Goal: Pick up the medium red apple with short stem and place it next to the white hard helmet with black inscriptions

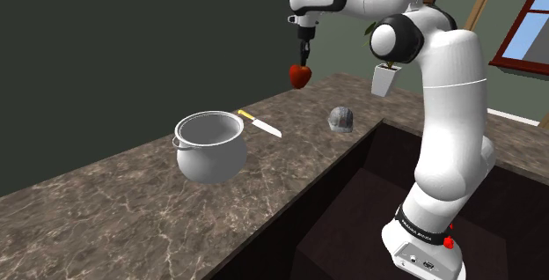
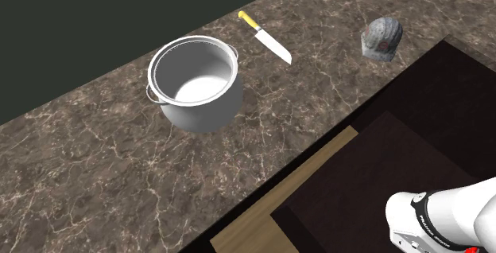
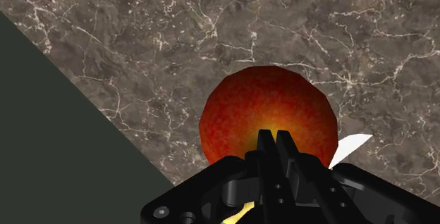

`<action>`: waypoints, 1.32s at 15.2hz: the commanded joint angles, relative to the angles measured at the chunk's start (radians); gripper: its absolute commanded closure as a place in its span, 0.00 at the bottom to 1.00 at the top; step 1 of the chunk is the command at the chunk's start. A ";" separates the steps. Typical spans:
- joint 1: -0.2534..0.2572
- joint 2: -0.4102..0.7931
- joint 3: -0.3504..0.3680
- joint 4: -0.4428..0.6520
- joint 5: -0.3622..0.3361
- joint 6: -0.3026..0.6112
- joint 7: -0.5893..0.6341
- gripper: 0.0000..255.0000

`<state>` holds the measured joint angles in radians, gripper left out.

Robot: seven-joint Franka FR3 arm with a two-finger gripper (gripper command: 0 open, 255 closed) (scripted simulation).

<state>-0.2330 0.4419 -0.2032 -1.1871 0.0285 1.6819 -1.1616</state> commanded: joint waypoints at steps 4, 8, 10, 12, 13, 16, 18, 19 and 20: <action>0.006 -0.014 0.001 -0.087 -0.003 0.074 0.004 1.00; 0.009 -0.019 0.001 -0.148 -0.004 0.130 0.006 1.00; 0.011 -0.020 0.002 -0.176 -0.004 0.157 0.007 1.00; 0.012 -0.019 0.002 -0.202 -0.004 0.184 0.008 1.00; 0.012 -0.018 0.002 -0.215 -0.004 0.197 0.008 1.00; 0.013 -0.015 0.003 -0.250 -0.003 0.236 0.009 1.00; 0.014 -0.012 0.004 -0.272 -0.003 0.261 0.009 1.00; 0.014 -0.009 0.004 -0.282 -0.002 0.273 0.010 1.00; 0.014 -0.007 0.004 -0.292 -0.002 0.286 0.010 1.00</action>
<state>-0.2197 0.4345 -0.1993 -1.4687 0.0264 1.9555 -1.1526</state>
